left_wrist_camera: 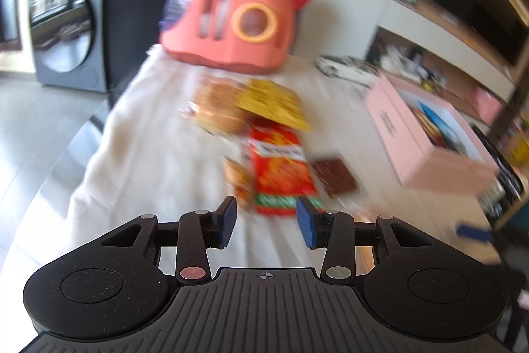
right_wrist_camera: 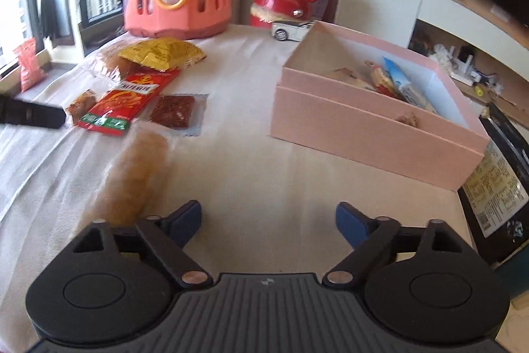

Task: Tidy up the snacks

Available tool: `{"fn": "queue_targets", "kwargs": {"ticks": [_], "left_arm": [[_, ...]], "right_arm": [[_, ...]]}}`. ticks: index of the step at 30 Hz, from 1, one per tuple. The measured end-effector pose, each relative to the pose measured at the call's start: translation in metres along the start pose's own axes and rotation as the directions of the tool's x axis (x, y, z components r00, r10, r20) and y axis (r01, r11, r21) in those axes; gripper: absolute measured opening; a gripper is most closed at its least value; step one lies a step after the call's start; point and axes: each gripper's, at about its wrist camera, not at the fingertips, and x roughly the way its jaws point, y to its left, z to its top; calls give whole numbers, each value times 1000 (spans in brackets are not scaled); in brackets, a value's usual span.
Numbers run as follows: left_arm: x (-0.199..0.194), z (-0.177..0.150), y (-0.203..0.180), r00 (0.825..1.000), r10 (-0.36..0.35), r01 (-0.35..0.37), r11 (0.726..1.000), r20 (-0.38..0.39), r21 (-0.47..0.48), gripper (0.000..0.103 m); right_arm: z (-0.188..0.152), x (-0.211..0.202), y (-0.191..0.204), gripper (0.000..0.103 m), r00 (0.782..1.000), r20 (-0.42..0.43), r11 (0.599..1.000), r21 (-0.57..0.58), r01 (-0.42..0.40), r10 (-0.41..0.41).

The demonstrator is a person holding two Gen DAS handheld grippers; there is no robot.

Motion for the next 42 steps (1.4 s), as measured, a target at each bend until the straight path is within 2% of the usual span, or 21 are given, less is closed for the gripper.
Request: {"fn": "queue_targets", "kwargs": {"ticks": [3, 4, 8, 9, 11, 12, 14, 16, 18, 20, 25, 31, 33, 39, 42], "left_arm": [[14, 8, 12, 999, 32, -32, 999, -2, -40, 44], [22, 10, 15, 999, 38, -39, 998, -19, -46, 44], [43, 12, 25, 998, 1, -6, 996, -64, -91, 41], [44, 12, 25, 999, -1, -4, 996, -54, -88, 40], [44, 12, 26, 999, -14, 10, 997, -51, -77, 28], [43, 11, 26, 998, -27, 23, 997, -53, -76, 26], [40, 7, 29, 997, -46, 42, 997, -58, -69, 26], [33, 2, 31, 996, -58, 54, 997, -63, -57, 26], [23, -3, 34, 997, -48, 46, 998, -64, -35, 26], [13, -9, 39, 997, -26, 25, 1000, -68, -13, 25], [-10, -23, 57, 995, -34, 31, 999, -89, -34, 25], [-17, -30, 56, 993, -61, 62, 998, -97, -1, 25], [-15, -29, 54, 993, -76, 77, 997, -95, 7, 25], [-13, -32, 62, 988, -129, 127, 991, -80, -27, 25], [-16, -37, 66, 987, -153, 151, 988, -57, -46, 25]], "right_arm": [[-2, 2, -12, 95, 998, -15, 996, 58, -64, 65], [-2, 2, -12, 101, 996, -29, 996, 46, -80, 82], [-7, -4, -7, 103, 996, -49, 997, 32, -71, 73], [-8, -6, -6, 103, 995, -61, 997, 19, -81, 82], [-8, -9, -7, 103, 990, -85, 994, -9, -111, 110], [-8, -10, -7, 103, 988, -96, 992, -22, -123, 121], [-8, -15, -7, 102, 986, -110, 992, -12, -128, 126], [-9, -22, -3, 101, 980, -111, 986, -5, -168, 166], [-10, -26, 10, 100, 972, -115, 978, -27, -208, 203], [-7, -26, 27, 98, 972, -115, 975, -69, -212, 203], [8, -17, 66, 94, 961, -118, 957, -124, -264, 250], [38, -3, 76, 94, 986, -32, 971, -168, -168, 165], [54, 9, 70, 94, 989, -32, 977, -150, -150, 146], [94, 33, 56, 85, 986, -32, 986, -45, -163, 161], [112, 35, 51, 83, 970, -24, 970, -4, -243, 243]]}}
